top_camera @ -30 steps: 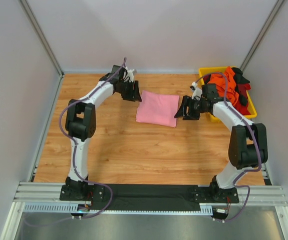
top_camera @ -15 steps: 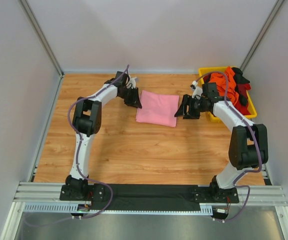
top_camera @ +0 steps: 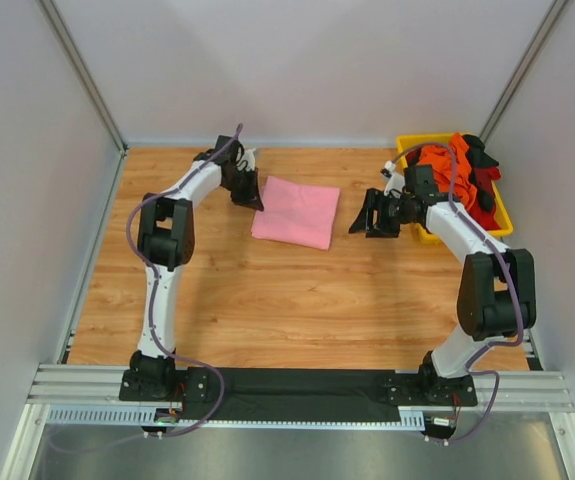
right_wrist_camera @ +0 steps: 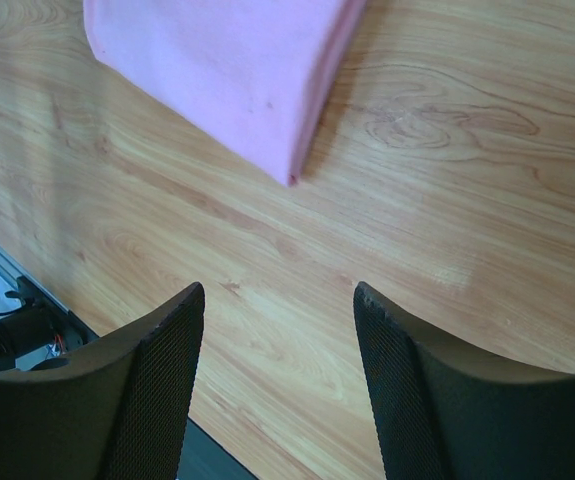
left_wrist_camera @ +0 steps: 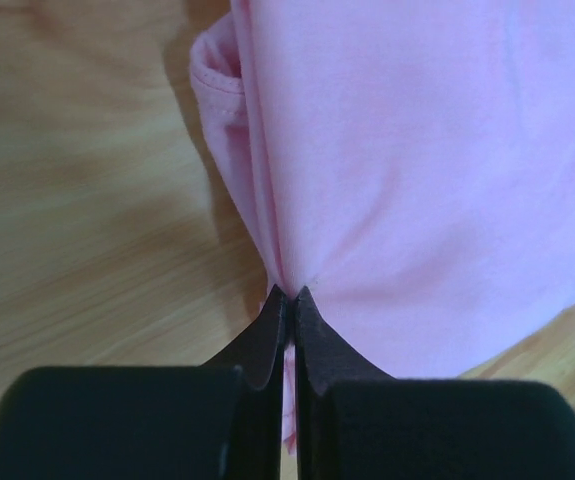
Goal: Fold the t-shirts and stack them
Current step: Neatly place the folded tshirt to the corner
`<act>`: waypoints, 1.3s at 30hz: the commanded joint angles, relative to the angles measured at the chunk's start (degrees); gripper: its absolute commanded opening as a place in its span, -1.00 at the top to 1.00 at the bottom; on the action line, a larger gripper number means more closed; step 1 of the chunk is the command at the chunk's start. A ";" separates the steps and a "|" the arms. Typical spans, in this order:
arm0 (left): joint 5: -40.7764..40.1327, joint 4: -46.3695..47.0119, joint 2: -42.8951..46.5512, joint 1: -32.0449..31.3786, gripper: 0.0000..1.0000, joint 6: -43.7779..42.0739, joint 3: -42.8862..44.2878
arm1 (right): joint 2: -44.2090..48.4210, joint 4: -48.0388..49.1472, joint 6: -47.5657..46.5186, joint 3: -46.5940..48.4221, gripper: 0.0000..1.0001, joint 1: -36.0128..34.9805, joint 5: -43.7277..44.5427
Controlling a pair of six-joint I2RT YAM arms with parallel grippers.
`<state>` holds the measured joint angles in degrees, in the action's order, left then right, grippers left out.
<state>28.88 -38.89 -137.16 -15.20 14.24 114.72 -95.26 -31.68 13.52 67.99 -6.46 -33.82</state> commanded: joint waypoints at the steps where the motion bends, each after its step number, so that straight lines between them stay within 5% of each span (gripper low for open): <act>1: -6.90 -6.27 3.57 5.44 1.00 -4.82 1.13 | 3.59 0.57 0.46 0.83 -0.25 -0.13 0.25; 10: -15.51 -9.71 1.03 18.53 1.00 -8.26 5.76 | 3.86 2.33 0.90 -0.31 -0.26 -0.05 -0.54; 20: -30.53 -6.01 -2.57 25.30 1.00 -14.15 11.66 | 2.19 0.66 0.81 2.41 -0.25 -0.22 1.21; 25: -28.09 -9.00 -6.71 29.70 1.00 -12.74 19.83 | 1.84 1.53 1.33 2.24 -0.25 -0.22 0.42; 39: -32.84 -4.79 -5.75 33.04 1.00 -14.15 19.75 | 2.98 4.26 3.09 0.92 -0.25 -0.22 -1.07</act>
<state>-1.83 -46.33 -143.74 17.47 1.52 131.74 -93.30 -29.82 15.62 68.03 -6.50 -33.74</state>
